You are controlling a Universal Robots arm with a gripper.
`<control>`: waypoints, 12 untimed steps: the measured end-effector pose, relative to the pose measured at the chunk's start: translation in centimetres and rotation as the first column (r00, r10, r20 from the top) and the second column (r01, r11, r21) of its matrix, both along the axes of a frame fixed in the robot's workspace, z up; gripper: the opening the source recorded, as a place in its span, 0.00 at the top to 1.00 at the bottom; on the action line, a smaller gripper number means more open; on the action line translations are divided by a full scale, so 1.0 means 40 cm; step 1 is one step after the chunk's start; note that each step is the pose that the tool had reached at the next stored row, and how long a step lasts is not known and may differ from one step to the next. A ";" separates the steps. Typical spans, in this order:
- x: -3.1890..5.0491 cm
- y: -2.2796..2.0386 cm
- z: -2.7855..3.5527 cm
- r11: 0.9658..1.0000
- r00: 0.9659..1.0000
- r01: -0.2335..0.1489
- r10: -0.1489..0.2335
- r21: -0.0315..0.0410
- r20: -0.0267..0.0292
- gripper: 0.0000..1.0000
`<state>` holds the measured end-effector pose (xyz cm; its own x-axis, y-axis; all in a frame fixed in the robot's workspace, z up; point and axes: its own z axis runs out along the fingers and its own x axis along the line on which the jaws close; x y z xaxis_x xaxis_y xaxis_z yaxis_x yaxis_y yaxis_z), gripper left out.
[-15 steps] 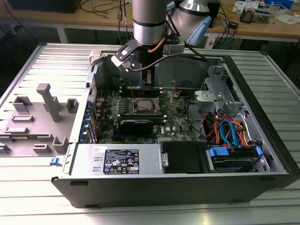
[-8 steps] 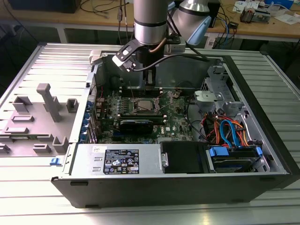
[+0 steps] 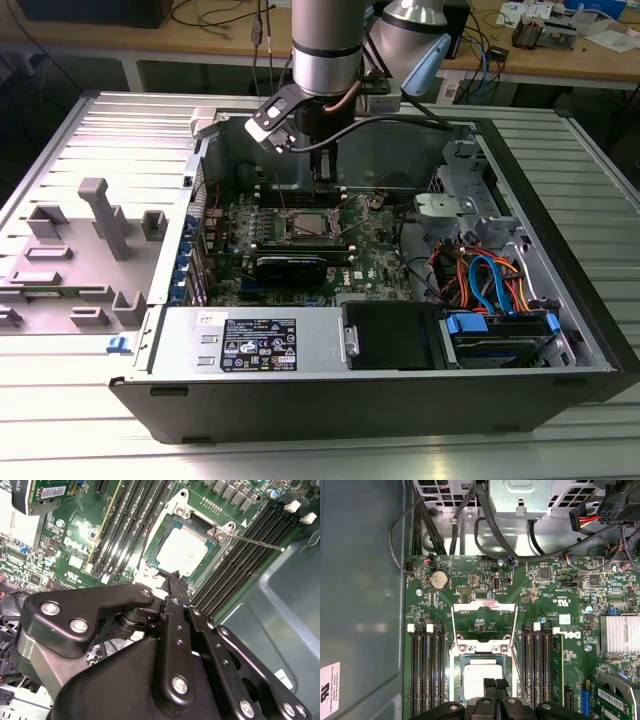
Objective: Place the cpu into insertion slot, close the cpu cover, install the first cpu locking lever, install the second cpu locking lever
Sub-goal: 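Close the cpu cover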
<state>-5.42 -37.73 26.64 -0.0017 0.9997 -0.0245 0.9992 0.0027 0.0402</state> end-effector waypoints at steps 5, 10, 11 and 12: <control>0.000 0.000 0.004 1.000 1.000 0.000 0.000 0.000 0.000 0.89; 0.001 0.000 0.011 1.000 1.000 0.000 0.000 0.000 0.000 0.89; 0.001 0.000 0.013 1.000 1.000 0.000 0.000 0.000 0.000 0.89; 0.001 0.000 0.015 1.000 1.000 0.000 0.000 0.000 0.000 0.89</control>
<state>-5.38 -37.73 27.22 -0.0016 0.9997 -0.0246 0.9992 0.0026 0.0401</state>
